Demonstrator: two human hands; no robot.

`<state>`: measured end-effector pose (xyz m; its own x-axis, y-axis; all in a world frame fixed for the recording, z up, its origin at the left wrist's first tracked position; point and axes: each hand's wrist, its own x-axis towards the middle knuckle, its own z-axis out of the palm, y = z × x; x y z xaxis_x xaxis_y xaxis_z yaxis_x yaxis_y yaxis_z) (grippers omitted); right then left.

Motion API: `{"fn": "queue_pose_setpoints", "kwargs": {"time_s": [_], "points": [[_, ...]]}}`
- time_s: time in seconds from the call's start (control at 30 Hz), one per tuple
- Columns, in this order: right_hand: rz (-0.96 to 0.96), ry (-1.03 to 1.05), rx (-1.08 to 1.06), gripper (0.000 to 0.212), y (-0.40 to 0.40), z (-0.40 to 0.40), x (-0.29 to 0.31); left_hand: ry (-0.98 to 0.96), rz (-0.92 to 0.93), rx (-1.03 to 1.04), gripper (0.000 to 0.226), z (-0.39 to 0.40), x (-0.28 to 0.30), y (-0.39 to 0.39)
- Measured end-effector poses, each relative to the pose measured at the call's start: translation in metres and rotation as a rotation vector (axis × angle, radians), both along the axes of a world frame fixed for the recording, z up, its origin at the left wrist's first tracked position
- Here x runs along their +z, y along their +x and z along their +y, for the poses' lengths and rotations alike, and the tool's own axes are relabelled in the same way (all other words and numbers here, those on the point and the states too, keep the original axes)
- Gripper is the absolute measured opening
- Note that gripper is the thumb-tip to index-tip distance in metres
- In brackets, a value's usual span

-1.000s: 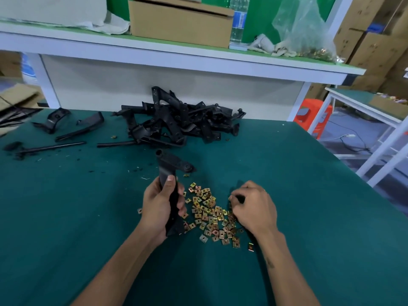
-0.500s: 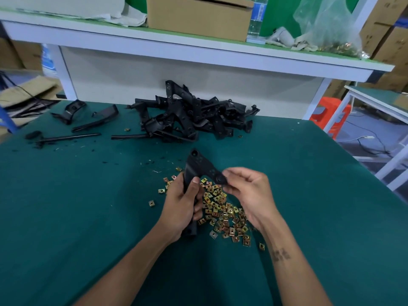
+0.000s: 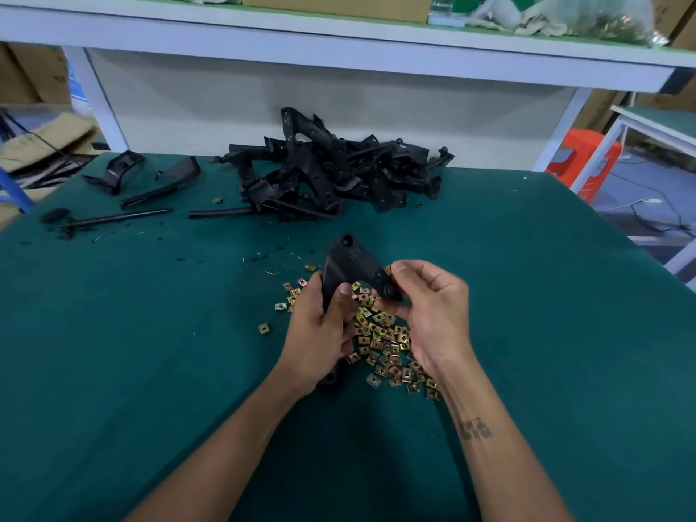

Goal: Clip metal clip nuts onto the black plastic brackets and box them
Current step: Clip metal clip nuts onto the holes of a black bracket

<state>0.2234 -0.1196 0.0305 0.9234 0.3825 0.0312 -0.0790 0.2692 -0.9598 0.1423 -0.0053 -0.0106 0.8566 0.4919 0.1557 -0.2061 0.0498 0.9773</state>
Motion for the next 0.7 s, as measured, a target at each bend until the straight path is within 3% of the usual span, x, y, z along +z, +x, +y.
{"fn": "queue_pose_setpoints", "kwargs": {"time_s": [0.23,0.7], "points": [[-0.155,-0.102,-0.049,0.025,-0.003,0.004,-0.005,0.017,-0.010,0.025,0.019,-0.001,-0.001,-0.001],[-0.022,0.013,-0.059,0.019,-0.013,0.012,-0.001,-0.026,-0.011,0.014,0.020,-0.001,-0.003,-0.002]]}}
